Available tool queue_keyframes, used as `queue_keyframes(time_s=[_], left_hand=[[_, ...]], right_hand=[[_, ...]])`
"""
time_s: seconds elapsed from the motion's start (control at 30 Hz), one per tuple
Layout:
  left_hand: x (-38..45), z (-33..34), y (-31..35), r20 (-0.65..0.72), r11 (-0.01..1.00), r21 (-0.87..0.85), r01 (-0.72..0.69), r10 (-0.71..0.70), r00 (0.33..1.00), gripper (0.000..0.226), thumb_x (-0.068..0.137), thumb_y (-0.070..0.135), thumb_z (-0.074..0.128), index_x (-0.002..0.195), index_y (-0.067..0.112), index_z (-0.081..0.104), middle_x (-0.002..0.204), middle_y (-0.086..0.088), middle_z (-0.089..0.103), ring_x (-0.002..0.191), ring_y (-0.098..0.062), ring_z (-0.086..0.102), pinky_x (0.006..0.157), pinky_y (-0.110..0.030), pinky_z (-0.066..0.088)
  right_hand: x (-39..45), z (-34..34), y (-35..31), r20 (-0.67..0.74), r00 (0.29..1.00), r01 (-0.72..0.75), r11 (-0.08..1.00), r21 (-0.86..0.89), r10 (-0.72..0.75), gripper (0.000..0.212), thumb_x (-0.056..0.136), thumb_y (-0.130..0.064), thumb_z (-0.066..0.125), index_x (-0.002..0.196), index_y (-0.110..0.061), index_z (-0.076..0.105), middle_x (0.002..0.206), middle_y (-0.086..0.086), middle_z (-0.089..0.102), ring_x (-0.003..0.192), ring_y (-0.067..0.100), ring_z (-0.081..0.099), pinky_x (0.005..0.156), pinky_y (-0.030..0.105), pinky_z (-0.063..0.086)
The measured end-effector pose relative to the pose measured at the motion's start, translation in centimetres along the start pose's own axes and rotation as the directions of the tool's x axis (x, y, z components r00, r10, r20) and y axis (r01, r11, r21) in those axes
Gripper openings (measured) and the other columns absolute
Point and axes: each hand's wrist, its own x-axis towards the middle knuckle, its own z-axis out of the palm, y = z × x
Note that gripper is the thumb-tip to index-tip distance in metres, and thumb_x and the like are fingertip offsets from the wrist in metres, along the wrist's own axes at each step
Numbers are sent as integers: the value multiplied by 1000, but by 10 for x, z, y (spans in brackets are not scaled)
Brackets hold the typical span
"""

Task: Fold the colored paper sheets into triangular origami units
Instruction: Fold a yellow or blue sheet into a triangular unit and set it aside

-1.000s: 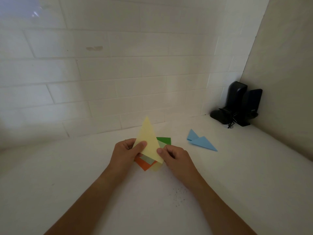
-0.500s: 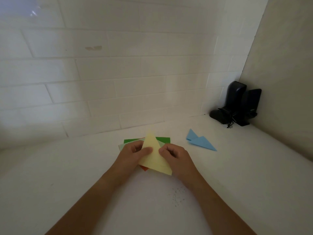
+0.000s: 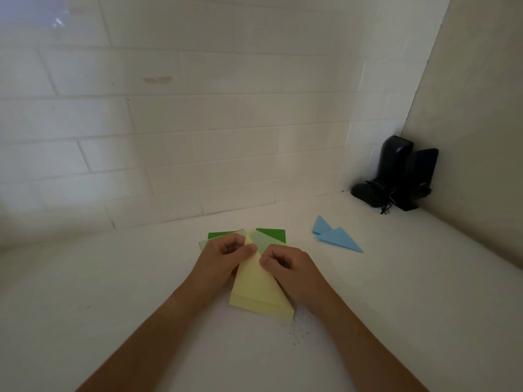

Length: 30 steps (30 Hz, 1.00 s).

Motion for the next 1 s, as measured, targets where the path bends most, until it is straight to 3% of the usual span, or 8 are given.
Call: queue_keyframes(time_s=[0.17,0.43,0.67,1.0], left_hand=[[1,-4,1,-58,999,-26,-42,41,998,20,97,16,69,87,-1,71,71,-10,64,60,-19,59,59,-27,51],[0,0,-2,22,1000,-21,-5,5,1000,15,94,16,73,82,7,71,72,-10,64,64,-22,59,62,-31,50],[-1,1,1,40,999,-33,-6,7,999,16,96,14,69,87,2,73,74,-13,70,62,-21,63,62,-28,54],[-1,0,-2,109,997,23,-73,70,992,17,96,13,69,90,-3,70,77,-16,70,67,-25,64,63,-30,53]], right_hand=[[0,0,0,11,1000,-1,1000,-24,1,28,100,-20,60,72,-19,56,68,-13,51,65,4,44,62,15,35],[-1,1,1,13,999,30,999,28,-30,25,101,-26,61,78,-16,60,70,-6,53,66,8,46,64,22,38],[0,1,2,5,999,36,999,11,-36,29,100,-21,61,72,-26,56,68,-9,52,65,6,45,64,22,37],[1,0,4,0,996,93,995,32,-93,23,101,-19,62,78,-21,62,68,-9,52,65,7,45,62,20,36]])
